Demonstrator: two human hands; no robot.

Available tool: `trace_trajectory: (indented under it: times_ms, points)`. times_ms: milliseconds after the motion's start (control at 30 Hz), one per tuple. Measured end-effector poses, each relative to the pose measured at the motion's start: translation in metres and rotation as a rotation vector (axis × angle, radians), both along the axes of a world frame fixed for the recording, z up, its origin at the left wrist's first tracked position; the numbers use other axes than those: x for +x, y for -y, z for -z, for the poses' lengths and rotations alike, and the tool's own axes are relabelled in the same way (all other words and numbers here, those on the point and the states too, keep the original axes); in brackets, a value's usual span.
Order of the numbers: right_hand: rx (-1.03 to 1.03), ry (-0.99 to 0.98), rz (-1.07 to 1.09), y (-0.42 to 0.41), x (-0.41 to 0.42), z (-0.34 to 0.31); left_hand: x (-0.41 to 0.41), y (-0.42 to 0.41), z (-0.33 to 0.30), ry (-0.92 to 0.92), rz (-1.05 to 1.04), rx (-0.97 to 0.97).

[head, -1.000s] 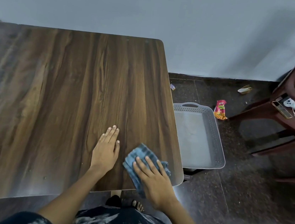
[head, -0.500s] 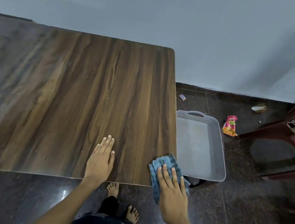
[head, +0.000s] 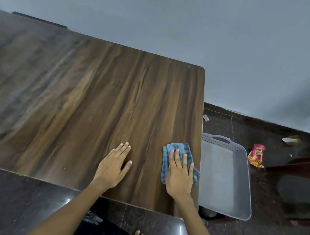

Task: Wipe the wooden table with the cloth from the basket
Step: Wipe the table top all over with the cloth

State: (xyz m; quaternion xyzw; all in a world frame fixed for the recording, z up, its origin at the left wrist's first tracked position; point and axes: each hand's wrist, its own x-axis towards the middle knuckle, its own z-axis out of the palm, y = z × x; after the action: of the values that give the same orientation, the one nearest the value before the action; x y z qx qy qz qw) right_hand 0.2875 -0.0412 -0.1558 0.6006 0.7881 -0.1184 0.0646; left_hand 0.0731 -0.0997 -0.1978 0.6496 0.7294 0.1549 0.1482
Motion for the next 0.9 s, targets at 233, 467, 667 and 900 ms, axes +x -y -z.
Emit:
trace_trajectory:
  times_ms: [233, 467, 667, 900]
  points:
    - [0.023, -0.016, 0.113, -0.090, -0.081, 0.008, -0.074, -0.069, 0.000, 0.006, 0.015, 0.025]
    - [0.035, -0.017, 0.246, -0.176, -0.223, 0.012, -0.189, -0.152, 0.001, -0.051, 0.097, 0.012]
    - [0.072, -0.062, 0.251, -0.225, -0.390, 0.020, -0.285, -0.192, 0.008, -0.053, 0.081, 0.045]
    - [-0.073, -0.284, 0.109, -0.200, -0.548, 0.007, -0.416, -0.204, 0.002, 0.196, -0.226, 0.060]
